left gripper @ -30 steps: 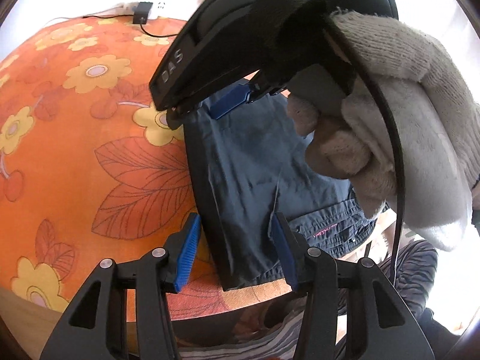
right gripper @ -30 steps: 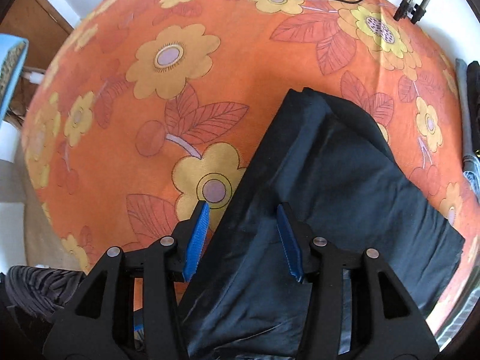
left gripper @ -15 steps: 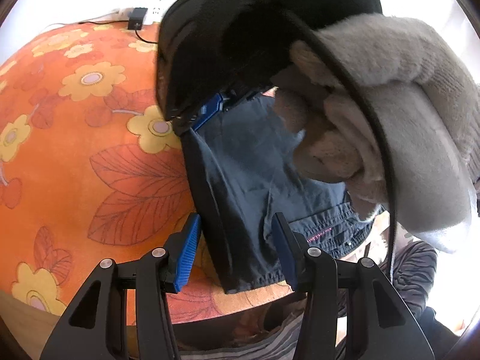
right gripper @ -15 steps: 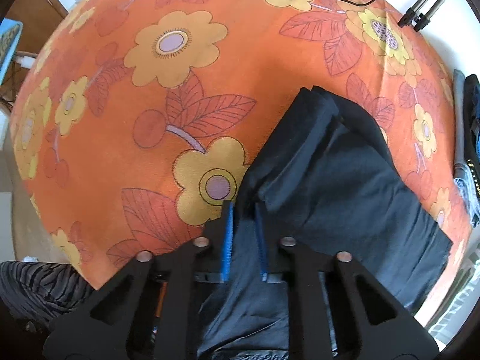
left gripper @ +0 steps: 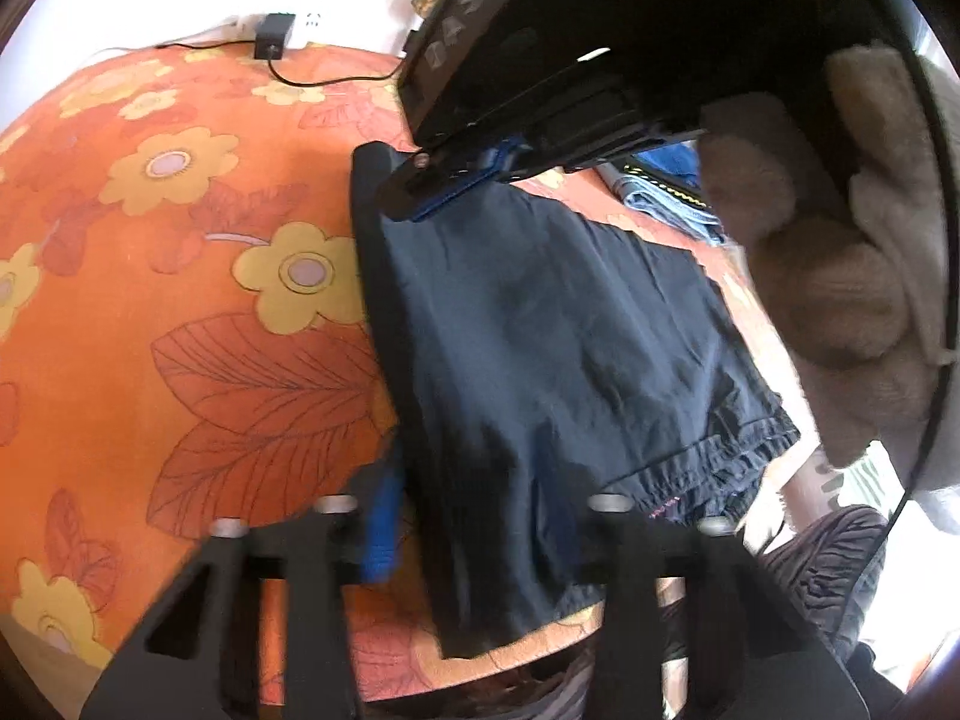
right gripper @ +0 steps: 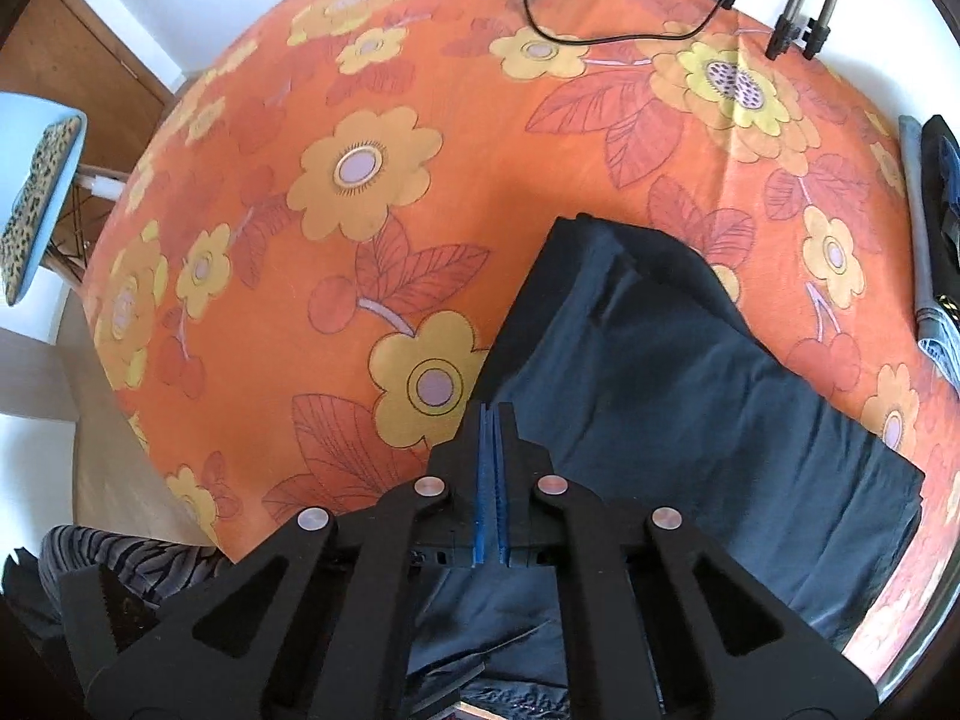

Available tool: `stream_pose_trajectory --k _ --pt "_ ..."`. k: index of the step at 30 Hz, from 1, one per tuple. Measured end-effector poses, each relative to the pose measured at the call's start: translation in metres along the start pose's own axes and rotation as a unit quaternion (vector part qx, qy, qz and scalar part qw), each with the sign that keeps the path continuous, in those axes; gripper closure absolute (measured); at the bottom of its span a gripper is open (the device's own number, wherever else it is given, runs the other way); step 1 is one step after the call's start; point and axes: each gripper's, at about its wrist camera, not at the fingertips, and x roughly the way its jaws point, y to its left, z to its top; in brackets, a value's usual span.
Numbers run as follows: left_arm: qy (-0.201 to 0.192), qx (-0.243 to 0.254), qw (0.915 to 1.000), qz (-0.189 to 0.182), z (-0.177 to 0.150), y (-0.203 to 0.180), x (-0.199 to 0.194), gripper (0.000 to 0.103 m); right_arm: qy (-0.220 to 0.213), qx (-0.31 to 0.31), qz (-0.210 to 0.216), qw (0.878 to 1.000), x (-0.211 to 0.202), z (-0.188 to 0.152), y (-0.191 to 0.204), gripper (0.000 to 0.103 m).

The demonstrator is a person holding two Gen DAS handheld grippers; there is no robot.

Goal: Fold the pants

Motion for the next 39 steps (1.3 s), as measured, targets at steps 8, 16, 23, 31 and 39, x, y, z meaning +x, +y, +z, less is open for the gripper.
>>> stream_pose_trajectory --k 8,16,23,31,39 --pt "-0.029 0.021 0.9994 -0.003 0.004 -0.011 -0.009 0.09 0.007 -0.015 -0.01 1.0 -0.001 0.0 0.004 0.056" --pt "-0.038 0.038 0.9985 0.001 0.007 -0.021 -0.012 0.09 0.052 -0.021 -0.034 0.998 0.022 -0.003 0.004 0.082" --pt "-0.021 0.03 0.9986 0.038 0.007 -0.023 -0.007 0.059 0.031 -0.008 -0.023 0.999 0.014 -0.008 -0.007 0.097" --pt "-0.028 0.066 0.9971 0.024 0.001 -0.041 -0.011 0.092 -0.004 0.011 0.008 1.0 -0.008 -0.016 -0.016 0.098" --pt "-0.064 0.087 0.994 0.014 0.01 -0.066 -0.035 0.093 -0.049 0.026 0.051 0.997 -0.05 -0.026 -0.032 0.098"
